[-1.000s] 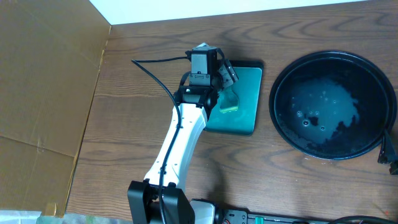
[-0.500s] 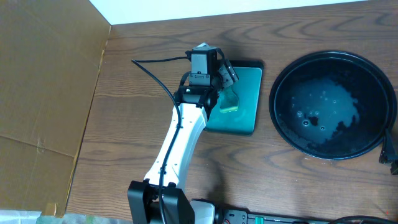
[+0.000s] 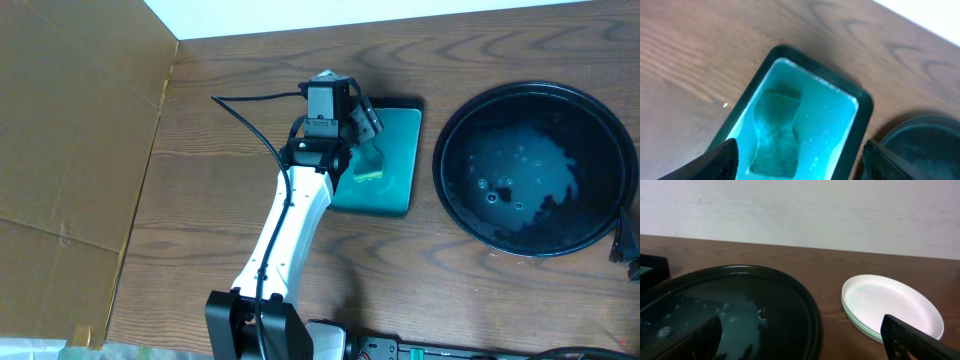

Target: Clean dirty plates on tray and stack at the side

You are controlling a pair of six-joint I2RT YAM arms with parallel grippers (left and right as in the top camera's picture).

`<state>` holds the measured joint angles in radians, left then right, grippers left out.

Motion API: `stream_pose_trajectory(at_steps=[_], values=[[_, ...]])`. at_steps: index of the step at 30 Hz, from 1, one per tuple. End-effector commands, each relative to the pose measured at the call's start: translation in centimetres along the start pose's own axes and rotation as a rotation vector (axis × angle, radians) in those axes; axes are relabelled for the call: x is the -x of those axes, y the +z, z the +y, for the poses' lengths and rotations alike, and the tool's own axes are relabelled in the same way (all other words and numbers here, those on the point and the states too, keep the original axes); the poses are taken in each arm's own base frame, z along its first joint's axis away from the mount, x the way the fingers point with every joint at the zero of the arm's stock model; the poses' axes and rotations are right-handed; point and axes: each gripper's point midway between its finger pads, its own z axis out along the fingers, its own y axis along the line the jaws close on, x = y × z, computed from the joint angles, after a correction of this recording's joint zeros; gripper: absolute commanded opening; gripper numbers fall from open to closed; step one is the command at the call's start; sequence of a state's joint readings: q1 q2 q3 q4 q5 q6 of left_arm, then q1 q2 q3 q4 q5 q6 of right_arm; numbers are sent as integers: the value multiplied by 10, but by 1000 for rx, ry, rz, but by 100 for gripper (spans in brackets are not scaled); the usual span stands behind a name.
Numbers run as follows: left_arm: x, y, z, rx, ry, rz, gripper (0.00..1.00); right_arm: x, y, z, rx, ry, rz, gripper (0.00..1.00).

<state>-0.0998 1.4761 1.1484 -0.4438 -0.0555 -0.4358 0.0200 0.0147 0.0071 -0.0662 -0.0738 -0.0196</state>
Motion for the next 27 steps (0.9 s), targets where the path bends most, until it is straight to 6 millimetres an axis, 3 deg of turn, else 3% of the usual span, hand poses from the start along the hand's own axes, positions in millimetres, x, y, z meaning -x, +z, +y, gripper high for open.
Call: stream_pose_trajectory(at_steps=[1, 6, 7, 14, 19, 22, 27], values=[[-17, 1, 13, 55, 30, 61, 80, 0, 0, -1, -7, -16, -2, 99], [-31, -1, 23, 91, 51, 122, 80, 0, 0, -1, -7, -16, -2, 99], [-42, -3, 26, 90, 124, 171, 80, 0, 0, -1, -7, -16, -2, 99], [-67, -26, 26, -36, 467, 175, 80, 0, 0, -1, -7, -16, -2, 99], [-77, -52, 22, -149, 569, -4, 80, 0, 0, -1, -7, -16, -2, 99], [-83, -69, 31, -174, 556, -156, 80, 0, 0, -1, -7, -16, -2, 99], [-107, -82, 51, -173, 583, -291, 80, 0, 0, -1, -7, -16, -2, 99]])
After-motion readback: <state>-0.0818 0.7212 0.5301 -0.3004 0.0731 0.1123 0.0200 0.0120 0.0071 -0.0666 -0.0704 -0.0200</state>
